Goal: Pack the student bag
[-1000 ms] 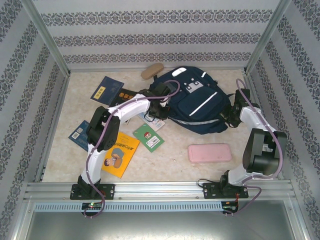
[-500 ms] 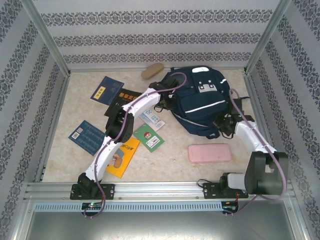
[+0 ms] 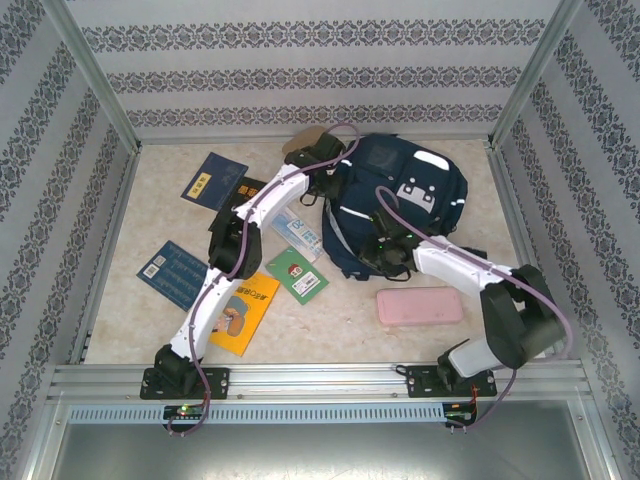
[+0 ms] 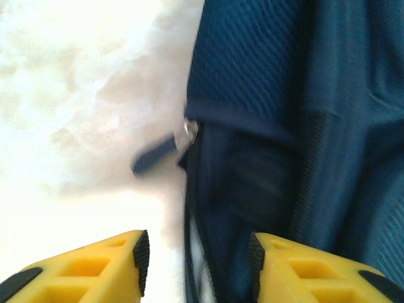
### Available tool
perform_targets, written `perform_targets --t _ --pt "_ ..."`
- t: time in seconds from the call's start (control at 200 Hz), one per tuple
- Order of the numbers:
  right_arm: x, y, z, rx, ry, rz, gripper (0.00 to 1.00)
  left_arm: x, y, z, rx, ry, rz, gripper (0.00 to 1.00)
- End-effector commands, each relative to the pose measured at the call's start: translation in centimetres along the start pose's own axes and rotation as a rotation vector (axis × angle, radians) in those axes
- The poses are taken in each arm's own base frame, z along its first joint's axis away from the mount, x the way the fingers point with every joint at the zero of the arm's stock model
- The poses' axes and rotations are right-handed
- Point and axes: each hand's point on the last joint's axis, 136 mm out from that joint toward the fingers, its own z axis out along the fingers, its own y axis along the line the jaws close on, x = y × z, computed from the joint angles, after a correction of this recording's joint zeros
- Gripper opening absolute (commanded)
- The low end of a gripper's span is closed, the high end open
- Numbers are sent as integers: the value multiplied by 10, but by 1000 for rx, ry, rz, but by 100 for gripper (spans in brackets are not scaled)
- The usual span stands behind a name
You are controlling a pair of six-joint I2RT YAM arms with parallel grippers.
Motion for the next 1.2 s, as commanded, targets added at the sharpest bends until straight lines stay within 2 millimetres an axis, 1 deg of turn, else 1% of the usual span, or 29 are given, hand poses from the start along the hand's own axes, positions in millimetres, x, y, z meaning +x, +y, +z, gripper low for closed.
perform_targets --t 0.0,0.025,0.04,0.09,0.145,0.2,0.23,0.3,0.415,0.5,0.579,0.694,0.764,0.819,0.904,0.989,1.074,1.154,1.194 --pt "-14 50 -17 -141 -47 -112 35 -6 -7 -52 55 -13 11 51" --pt "-15 50 -20 -134 -52 -137 41 -7 -5 -60 58 -20 9 54" --pt "-16 49 -21 -126 -57 -155 42 -7 -3 -63 55 -23 8 55" --pt "-18 46 -28 -101 -72 -209 45 -8 3 -81 49 -47 3 56" --pt "-20 46 -35 -91 -84 -280 47 -6 11 -97 34 -71 -10 65" --pt "-22 44 -41 -70 -99 -346 50 -3 24 -111 21 -87 -40 72" --pt "-25 42 -45 -50 -112 -374 51 -2 30 -118 22 -95 -60 73" --pt "-31 46 -50 -39 -130 -437 52 9 49 -128 19 -95 -111 74" --pt "-39 57 -52 -47 -141 -508 56 33 86 -136 -27 -80 -168 74" --pt "-50 62 -45 -14 -159 -540 56 57 121 -134 -74 -43 -221 72" --pt "-60 69 -35 9 -159 -577 57 77 150 -132 -106 -15 -268 71" --pt "-70 77 -11 44 -128 -628 58 99 189 -126 -154 8 -314 71" --pt "-75 77 6 79 -102 -645 58 108 204 -118 -154 29 -349 70" --pt "-80 77 19 98 -85 -646 58 112 209 -112 -140 39 -368 70" --pt "-87 76 39 101 -55 -618 58 110 213 -103 -121 41 -378 69" --pt "-103 63 55 141 -43 -533 57 109 213 -91 -111 53 -372 67" --pt "-124 44 62 198 -51 -448 57 113 210 -79 -87 78 -384 65" --pt "-143 28 63 232 -72 -402 57 122 207 -69 -69 105 -412 64" --pt "-152 22 62 241 -81 -386 57 126 203 -65 -42 113 -437 63"
